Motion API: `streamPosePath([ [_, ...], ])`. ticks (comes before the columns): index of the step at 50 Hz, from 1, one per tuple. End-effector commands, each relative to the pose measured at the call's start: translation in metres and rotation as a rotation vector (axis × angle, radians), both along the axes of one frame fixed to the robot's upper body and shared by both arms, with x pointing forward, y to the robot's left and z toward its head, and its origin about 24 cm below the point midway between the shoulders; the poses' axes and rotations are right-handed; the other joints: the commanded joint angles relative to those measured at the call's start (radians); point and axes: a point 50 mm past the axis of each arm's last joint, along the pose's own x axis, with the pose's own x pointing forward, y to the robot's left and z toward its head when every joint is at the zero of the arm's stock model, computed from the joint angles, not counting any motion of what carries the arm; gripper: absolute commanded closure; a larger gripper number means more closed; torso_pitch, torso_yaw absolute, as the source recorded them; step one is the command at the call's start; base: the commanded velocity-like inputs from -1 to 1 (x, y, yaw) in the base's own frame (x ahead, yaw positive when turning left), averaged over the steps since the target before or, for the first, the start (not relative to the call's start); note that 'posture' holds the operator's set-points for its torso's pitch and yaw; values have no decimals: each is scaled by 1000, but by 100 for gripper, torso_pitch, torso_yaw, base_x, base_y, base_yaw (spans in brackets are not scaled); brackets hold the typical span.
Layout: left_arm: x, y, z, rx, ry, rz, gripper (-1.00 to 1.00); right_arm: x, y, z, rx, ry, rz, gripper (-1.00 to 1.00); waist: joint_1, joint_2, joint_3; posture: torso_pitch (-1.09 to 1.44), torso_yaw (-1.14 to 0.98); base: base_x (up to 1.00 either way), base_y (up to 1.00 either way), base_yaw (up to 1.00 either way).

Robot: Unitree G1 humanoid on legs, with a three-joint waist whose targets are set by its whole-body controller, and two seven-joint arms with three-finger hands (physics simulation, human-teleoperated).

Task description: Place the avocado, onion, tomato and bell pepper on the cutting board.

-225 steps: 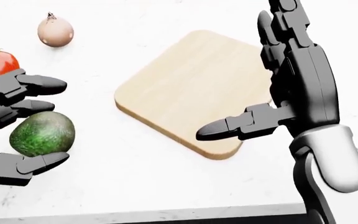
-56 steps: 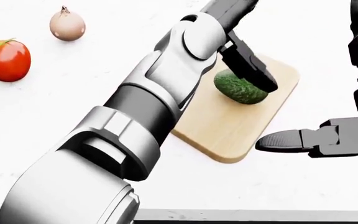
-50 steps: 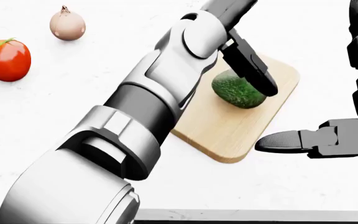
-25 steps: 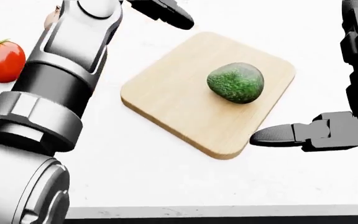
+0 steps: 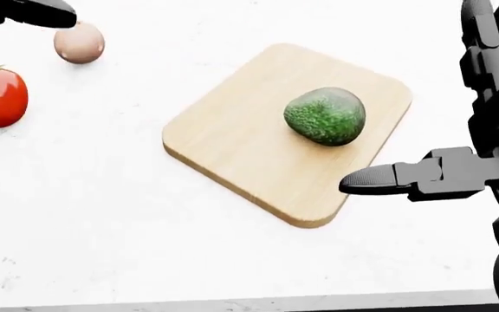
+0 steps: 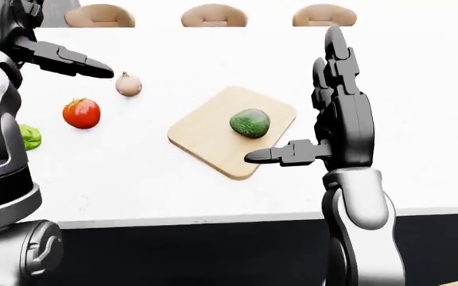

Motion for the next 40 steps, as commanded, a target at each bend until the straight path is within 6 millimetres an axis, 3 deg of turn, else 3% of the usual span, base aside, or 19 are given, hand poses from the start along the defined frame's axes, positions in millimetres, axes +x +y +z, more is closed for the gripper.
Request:
streamPosePath([
  [1, -15, 9, 13, 8, -55, 6, -100, -6, 1, 11, -14, -79, -2, -100, 0, 2, -25, 0, 0, 0, 0, 0],
  [12, -47, 58, -2, -6, -35, 149, -100, -6, 2, 10, -16, -77, 5, -100, -3, 15, -22, 0, 0, 0, 0, 0],
  [18, -48, 74, -12, -15, -7, 219, -100, -4, 4, 10, -18, -75, 8, -100, -3, 20, -23, 0, 0, 0, 0, 0],
  [27, -52, 89, -31, -104, 30, 273, -100, 0, 6, 9, -20, -70, 16, -100, -4, 26, -25, 0, 0, 0, 0, 0],
  [40, -53, 93, -68, -129, 96, 294, -100, 3, 7, 6, -22, -61, 20, -100, 0, 27, -29, 0, 0, 0, 0, 0],
])
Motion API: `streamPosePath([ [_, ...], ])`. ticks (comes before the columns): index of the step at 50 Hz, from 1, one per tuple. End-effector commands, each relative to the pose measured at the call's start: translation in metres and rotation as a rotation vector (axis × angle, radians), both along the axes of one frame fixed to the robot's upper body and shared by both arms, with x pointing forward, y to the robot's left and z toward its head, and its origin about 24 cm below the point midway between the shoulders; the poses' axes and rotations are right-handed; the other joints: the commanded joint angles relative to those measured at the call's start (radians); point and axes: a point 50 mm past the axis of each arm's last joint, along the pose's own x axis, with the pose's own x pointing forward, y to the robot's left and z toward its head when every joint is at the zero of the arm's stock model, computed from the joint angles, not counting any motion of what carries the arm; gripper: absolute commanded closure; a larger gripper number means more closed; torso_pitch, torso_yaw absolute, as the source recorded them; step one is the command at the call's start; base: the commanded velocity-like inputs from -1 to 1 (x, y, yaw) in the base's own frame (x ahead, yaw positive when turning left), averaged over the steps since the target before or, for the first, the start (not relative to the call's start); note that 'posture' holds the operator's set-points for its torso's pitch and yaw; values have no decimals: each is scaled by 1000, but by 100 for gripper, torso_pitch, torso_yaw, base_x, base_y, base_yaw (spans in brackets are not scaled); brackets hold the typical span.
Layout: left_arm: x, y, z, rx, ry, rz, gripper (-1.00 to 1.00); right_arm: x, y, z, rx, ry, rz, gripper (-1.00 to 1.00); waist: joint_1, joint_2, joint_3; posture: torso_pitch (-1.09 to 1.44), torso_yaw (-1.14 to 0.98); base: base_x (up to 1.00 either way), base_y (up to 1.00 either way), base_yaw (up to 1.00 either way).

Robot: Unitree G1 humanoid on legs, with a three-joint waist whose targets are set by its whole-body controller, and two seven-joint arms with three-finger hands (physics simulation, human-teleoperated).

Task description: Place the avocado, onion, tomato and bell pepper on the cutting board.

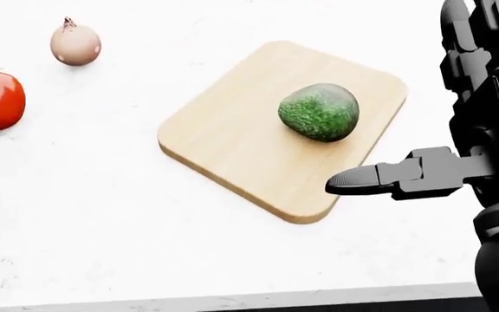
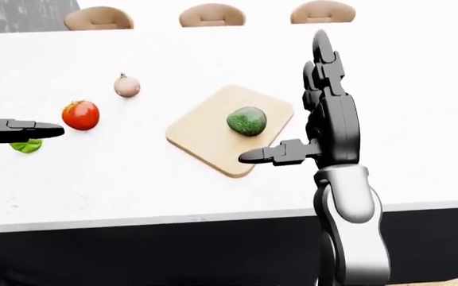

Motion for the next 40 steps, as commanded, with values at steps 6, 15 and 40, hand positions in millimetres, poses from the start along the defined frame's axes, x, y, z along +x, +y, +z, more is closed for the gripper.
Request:
streamPosePath([
  [6, -10, 8, 5, 50, -61, 48, -100, -3, 2, 9, -11, -70, 4, -100, 0, 3, -22, 0, 0, 0, 0, 0],
  [15, 0, 25, -23, 33, -41, 122, -100, -3, 4, 9, -15, -67, 9, -100, 5, 3, -26, 0, 0, 0, 0, 0],
  [40, 13, 47, -53, 21, -15, 238, -100, -1, 4, 6, -15, -62, 11, -100, 1, 10, -31, 0, 0, 0, 0, 0],
])
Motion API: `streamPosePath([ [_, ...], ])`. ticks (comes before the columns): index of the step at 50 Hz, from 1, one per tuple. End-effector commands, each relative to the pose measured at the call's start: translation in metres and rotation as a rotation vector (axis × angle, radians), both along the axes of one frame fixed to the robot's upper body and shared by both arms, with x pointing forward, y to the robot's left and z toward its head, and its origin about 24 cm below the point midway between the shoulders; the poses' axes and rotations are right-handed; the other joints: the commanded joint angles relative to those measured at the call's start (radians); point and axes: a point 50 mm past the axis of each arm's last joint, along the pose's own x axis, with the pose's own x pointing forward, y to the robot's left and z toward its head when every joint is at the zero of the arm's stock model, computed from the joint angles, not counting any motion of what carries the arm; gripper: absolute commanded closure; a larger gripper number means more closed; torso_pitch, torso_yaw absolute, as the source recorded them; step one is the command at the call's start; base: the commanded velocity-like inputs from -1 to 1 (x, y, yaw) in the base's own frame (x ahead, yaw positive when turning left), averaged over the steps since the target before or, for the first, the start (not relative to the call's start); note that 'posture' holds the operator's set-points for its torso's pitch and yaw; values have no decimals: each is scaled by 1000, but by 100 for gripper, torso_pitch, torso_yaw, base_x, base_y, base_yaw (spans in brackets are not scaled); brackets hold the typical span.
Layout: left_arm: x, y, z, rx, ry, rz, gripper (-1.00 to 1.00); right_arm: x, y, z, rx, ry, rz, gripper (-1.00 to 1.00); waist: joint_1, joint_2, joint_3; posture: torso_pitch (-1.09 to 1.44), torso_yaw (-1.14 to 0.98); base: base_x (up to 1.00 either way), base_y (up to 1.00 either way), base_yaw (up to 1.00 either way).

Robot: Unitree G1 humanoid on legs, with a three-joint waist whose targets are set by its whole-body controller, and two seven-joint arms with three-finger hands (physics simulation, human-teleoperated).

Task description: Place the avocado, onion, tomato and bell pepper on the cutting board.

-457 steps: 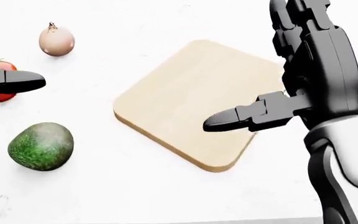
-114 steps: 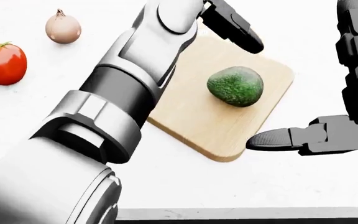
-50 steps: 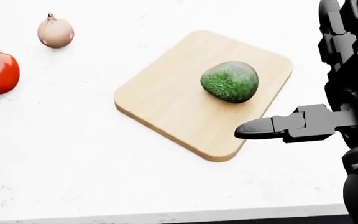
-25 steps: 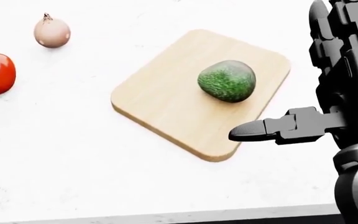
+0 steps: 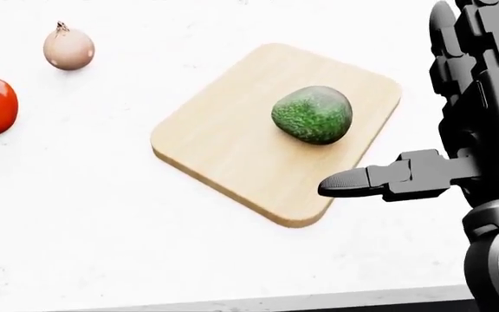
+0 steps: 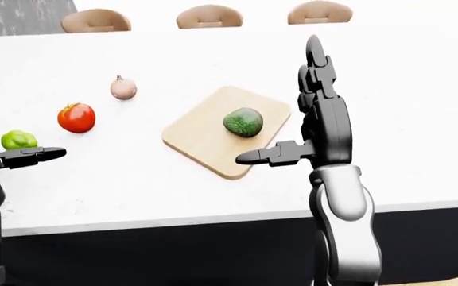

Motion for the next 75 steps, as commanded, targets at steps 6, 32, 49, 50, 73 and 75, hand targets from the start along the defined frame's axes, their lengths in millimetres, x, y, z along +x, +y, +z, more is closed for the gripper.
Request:
streamPosePath([
  [6, 4, 4, 22, 63, -92, 17, -100, -5, 1, 12, -10, -77, 3, -100, -2, 7, -22, 0, 0, 0, 0, 0],
  [32, 6, 14, 4, 144, -17, 44, -73, -5, -1, 7, -10, -71, -3, -100, -7, 15, -26, 0, 0, 0, 0, 0],
  [49, 8, 13, 10, 169, -8, 42, 22, -4, -2, 7, -7, -72, -2, -100, -6, 18, -28, 0, 0, 0, 0, 0],
  [50, 8, 13, 11, 170, -7, 41, 25, -4, -1, 8, -9, -72, 0, -100, -6, 18, -28, 0, 0, 0, 0, 0],
  [73, -7, 3, 66, 278, -57, 39, 59, -5, -3, 3, -3, -67, -7, -100, -10, 11, -22, 0, 0, 0, 0, 0],
  [75, -11, 0, 74, 292, -68, 36, 60, -5, -3, 2, -3, -67, -8, -100, -10, 11, -21, 0, 0, 0, 0, 0],
])
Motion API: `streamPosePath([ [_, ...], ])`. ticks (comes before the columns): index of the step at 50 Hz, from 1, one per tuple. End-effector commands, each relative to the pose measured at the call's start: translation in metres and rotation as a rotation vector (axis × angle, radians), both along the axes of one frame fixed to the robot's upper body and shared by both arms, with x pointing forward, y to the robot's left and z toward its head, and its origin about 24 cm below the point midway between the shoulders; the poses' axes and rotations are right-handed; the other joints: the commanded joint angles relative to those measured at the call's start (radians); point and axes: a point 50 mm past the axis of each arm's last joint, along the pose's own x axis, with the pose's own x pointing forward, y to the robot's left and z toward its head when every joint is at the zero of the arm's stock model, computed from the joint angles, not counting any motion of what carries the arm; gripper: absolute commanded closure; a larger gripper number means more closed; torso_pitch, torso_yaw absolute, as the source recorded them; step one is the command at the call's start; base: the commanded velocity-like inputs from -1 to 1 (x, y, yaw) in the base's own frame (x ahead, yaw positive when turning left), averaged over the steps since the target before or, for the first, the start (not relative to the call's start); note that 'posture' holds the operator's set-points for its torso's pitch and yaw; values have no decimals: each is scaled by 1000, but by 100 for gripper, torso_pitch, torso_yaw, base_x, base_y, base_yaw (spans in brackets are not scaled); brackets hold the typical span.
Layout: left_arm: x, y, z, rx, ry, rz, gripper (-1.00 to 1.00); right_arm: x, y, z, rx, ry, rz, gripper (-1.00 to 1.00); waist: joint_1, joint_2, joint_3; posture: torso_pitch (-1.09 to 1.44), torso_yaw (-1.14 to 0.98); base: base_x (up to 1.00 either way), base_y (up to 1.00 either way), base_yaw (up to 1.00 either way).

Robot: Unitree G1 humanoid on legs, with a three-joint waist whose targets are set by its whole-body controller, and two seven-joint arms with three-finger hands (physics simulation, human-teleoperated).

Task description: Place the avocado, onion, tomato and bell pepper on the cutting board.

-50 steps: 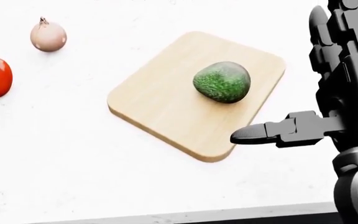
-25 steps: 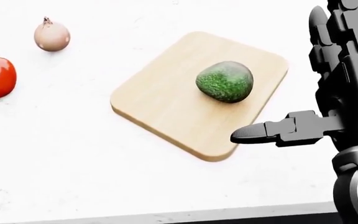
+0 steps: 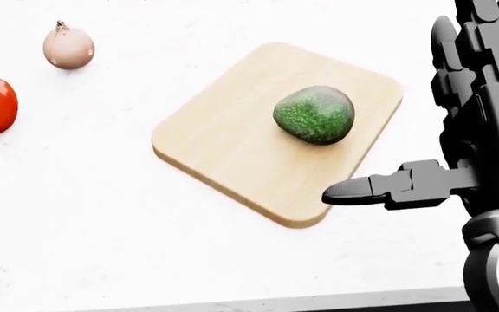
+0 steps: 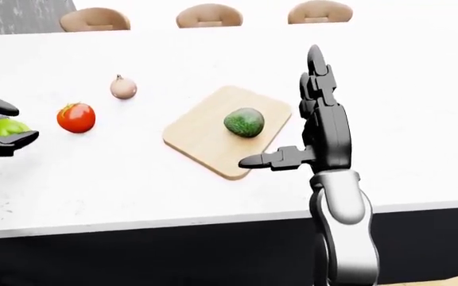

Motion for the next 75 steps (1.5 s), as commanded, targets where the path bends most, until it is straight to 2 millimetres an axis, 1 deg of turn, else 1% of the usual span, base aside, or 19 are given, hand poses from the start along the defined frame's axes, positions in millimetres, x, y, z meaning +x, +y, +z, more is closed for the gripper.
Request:
streamPosePath([
  [1, -6, -3, 34, 67, -98, -4, 62, -6, 1, 14, -10, -83, 4, -100, -1, 8, -24, 0, 0, 0, 0, 0],
  [5, -11, -14, 57, 95, -137, -29, 62, -6, 1, 13, -11, -82, 2, -100, -1, 8, -22, 0, 0, 0, 0, 0],
  [7, -8, -24, 70, 110, -154, -54, 63, -6, 1, 13, -11, -82, 1, -100, -1, 7, -21, 0, 0, 0, 0, 0],
  [9, -4, -30, 76, 116, -158, -80, 64, -6, 1, 14, -13, -82, 1, -100, 1, 5, -20, 0, 0, 0, 0, 0],
  [14, 4, -61, 101, 129, -197, -182, 65, -8, -1, 15, -10, -87, -2, -100, 4, 2, -20, 0, 0, 0, 0, 0],
  [17, 13, -80, 110, 129, -201, -255, 65, -9, -1, 16, -11, -89, -1, -100, 6, -3, -19, 0, 0, 0, 0, 0],
  [24, 14, -118, 123, 143, -223, -385, 64, -10, -2, 17, -6, -94, -2, -100, 4, -13, -18, 0, 0, 0, 0, 0],
  [25, 17, -128, 123, 128, -223, -431, 65, -9, -1, 16, -7, -93, -2, -100, 5, -14, -17, 0, 0, 0, 0, 0],
  [29, 18, -153, 121, 100, -224, -511, 60, -11, -2, 16, -5, -92, -5, -100, 8, -22, -16, 0, 0, 0, 0, 0],
  [35, 17, -189, 113, 65, -223, -634, 62, -10, -2, 15, -2, -92, -1, -100, 11, -32, -17, 0, 0, 0, 0, 0],
  [39, 16, -210, 102, 59, -190, -712, 62, -11, -2, 15, -5, -91, -4, -100, 14, -38, -17, 0, 0, 0, 0, 0],
  [45, 6, -236, 89, 29, -187, -787, 62, -11, 0, 16, -7, -91, -2, -100, 17, -46, -17, 0, 0, 0, 0, 0],
  [48, 7, -243, 86, 32, -182, -805, 62, -11, -1, 17, -6, -92, -4, -100, 19, -51, -18, 0, 0, 0, 0, 0],
  [51, 6, -255, 75, 28, -160, -839, 64, -11, -1, 15, -7, -91, -7, -100, 20, -54, -17, 0, 0, 0, 0, 0],
  [59, 7, -267, 58, 1, -142, -861, 65, -11, -1, 16, -7, -94, -5, -100, 23, -60, -20, 0, 0, 0, 0, 0],
  [64, 10, -281, 45, -29, -139, -880, 67, -11, -1, 15, -7, -92, -5, -100, 23, -64, -22, 0, 0, 0, 0, 0],
  [67, 13, -281, 38, -67, -134, -873, 62, -12, -2, 14, -6, -91, -7, -100, 25, -65, -23, 0, 0, 0, 0, 0],
  [70, 13, -284, 37, -78, -134, -872, 62, -12, -1, 13, -6, -90, -6, -100, 24, -65, -23, 0, 0, 0, 0, 0],
  [75, 10, -292, 34, -169, -155, -866, 65, -12, -1, 13, -3, -90, -5, -100, 23, -66, -24, 0, 0, 0, 0, 0],
])
